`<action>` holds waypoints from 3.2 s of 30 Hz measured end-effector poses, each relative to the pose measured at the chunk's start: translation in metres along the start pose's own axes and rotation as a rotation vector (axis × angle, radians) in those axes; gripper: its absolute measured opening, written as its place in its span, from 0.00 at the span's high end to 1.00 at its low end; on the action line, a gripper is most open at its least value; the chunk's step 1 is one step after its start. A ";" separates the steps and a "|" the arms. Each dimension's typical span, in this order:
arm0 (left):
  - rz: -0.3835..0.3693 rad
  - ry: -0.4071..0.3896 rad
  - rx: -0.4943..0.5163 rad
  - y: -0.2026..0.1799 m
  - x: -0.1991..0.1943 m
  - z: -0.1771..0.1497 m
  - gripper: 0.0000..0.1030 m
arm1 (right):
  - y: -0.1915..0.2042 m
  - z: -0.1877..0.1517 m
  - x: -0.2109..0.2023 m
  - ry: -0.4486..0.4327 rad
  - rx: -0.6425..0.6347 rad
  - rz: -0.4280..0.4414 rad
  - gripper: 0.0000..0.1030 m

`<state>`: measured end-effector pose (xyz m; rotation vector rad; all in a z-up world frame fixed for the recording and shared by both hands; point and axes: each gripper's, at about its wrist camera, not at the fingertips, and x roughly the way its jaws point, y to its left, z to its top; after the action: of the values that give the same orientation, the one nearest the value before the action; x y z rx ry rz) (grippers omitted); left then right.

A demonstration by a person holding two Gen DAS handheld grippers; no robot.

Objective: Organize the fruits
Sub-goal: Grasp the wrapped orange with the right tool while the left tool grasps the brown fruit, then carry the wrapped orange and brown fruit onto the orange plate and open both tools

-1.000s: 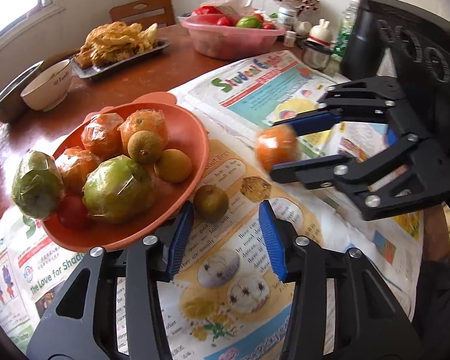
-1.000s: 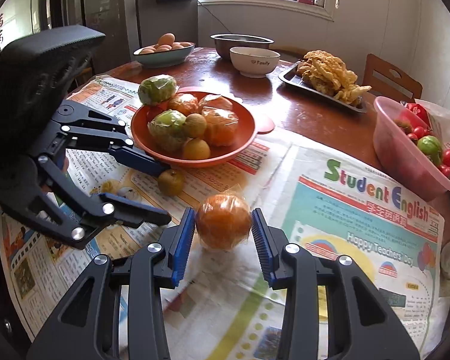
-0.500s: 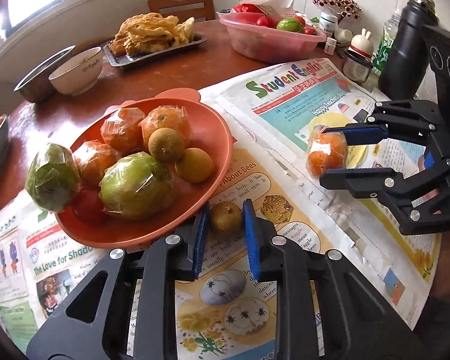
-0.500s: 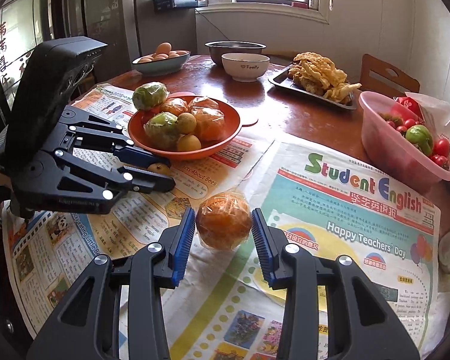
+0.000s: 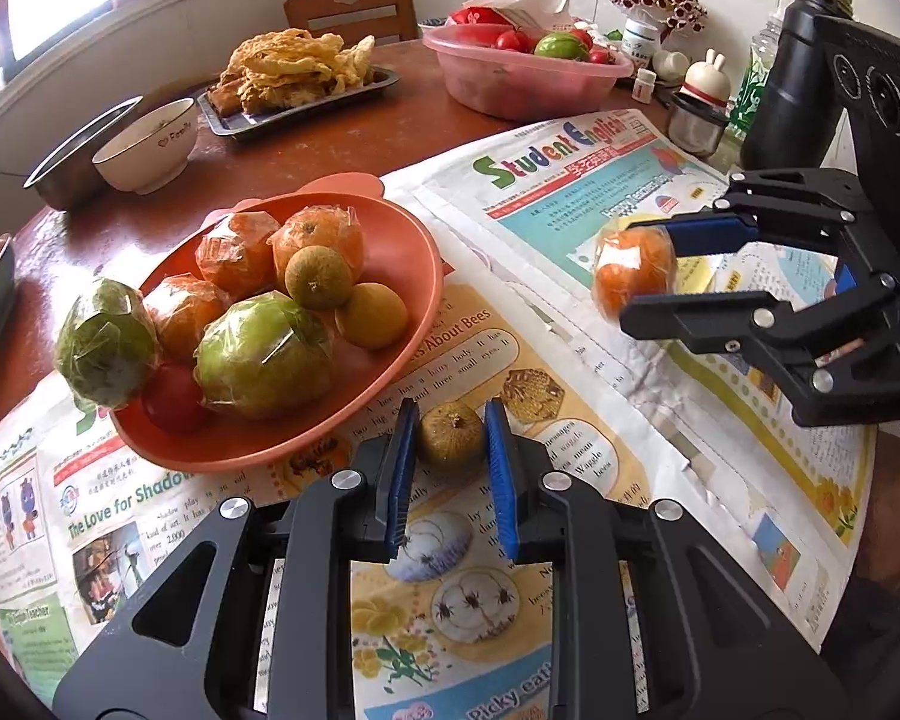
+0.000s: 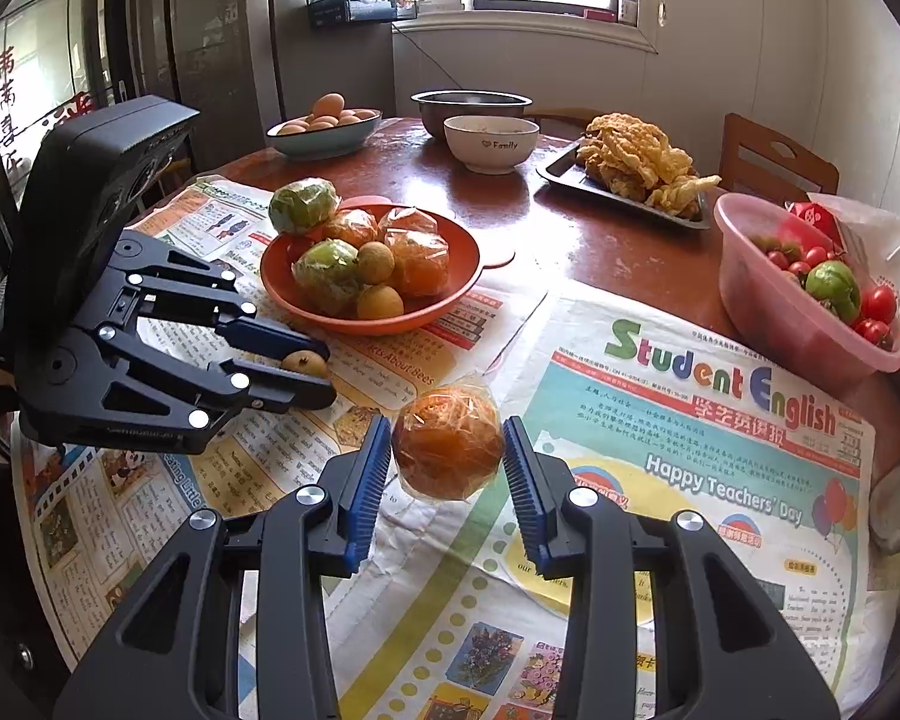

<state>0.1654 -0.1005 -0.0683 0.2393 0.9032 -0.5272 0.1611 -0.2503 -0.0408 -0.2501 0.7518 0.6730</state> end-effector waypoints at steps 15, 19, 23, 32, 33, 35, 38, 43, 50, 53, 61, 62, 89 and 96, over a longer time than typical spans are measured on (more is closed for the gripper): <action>0.000 -0.101 -0.018 0.029 -0.044 -0.001 0.85 | 0.020 0.041 0.004 -0.014 -0.046 -0.007 0.64; 0.007 -0.120 -0.029 0.039 -0.049 0.002 0.85 | 0.021 0.063 0.012 -0.019 -0.054 0.003 0.64; 0.006 -0.137 -0.038 0.046 -0.050 0.005 0.85 | 0.022 0.087 0.023 -0.022 -0.077 0.017 0.64; 0.024 -0.165 -0.026 0.061 -0.044 0.022 0.85 | 0.014 0.124 0.062 -0.002 -0.077 0.049 0.64; 0.027 -0.167 -0.025 0.062 -0.043 0.023 0.85 | 0.014 0.124 0.066 0.003 -0.077 0.050 0.64; 0.032 -0.170 -0.028 0.066 -0.041 0.025 0.85 | 0.013 0.124 0.074 0.015 -0.080 0.047 0.64; 0.032 -0.169 -0.031 0.069 -0.037 0.028 0.85 | 0.009 0.123 0.080 0.023 -0.075 0.045 0.64; 0.032 -0.169 -0.034 0.074 -0.032 0.032 0.85 | 0.002 0.114 0.082 0.042 -0.072 0.034 0.64; 0.028 -0.164 -0.056 0.081 -0.025 0.038 0.85 | 0.001 0.101 0.074 0.049 -0.076 0.024 0.64; 0.028 -0.163 -0.062 0.085 -0.022 0.040 0.85 | 0.002 0.096 0.069 0.051 -0.079 0.025 0.64; 0.019 -0.161 -0.049 0.088 -0.016 0.046 0.85 | 0.008 0.085 0.066 0.062 -0.091 0.031 0.64; 0.017 -0.162 -0.047 0.088 -0.016 0.046 0.85 | 0.008 0.084 0.066 0.062 -0.088 0.035 0.64; 0.014 -0.145 0.005 0.081 -0.004 0.049 0.85 | 0.012 0.075 0.077 0.076 -0.098 0.049 0.63; 0.040 -0.136 0.034 0.077 -0.002 0.049 0.85 | 0.012 0.074 0.077 0.078 -0.099 0.051 0.63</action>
<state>0.2388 -0.0550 -0.0383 0.2487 0.7567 -0.5157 0.2354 -0.1721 -0.0418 -0.3510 0.8028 0.7531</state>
